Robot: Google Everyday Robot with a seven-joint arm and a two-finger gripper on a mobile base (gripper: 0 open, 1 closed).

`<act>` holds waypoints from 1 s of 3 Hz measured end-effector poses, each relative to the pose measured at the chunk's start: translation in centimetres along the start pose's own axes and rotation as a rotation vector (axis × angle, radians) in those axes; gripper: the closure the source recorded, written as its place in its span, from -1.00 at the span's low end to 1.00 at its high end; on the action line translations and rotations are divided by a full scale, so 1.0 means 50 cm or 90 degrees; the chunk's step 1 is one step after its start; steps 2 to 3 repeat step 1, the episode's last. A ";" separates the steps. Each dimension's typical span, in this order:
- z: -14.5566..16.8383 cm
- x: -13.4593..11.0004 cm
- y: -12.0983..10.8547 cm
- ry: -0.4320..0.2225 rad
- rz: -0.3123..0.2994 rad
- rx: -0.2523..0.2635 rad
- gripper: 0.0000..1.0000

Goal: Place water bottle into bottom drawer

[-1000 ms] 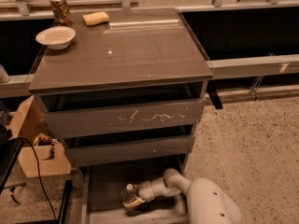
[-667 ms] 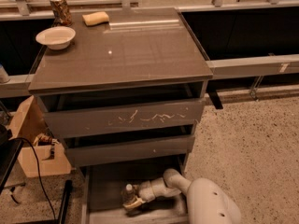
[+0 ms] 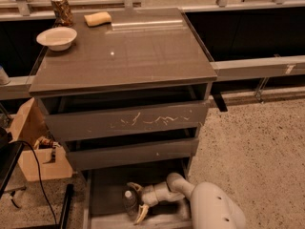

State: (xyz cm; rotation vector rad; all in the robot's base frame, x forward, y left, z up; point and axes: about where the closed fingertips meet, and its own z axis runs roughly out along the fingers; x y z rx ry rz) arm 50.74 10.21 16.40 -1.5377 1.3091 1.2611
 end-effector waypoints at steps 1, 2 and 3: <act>0.000 0.000 0.000 0.000 0.000 0.000 -1.00; 0.000 0.000 0.000 0.000 0.000 0.000 -1.00; 0.000 0.000 0.000 0.000 0.000 0.000 -1.00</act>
Offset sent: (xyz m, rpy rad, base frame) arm 0.0000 0.0000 0.0000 0.0000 0.0000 0.0000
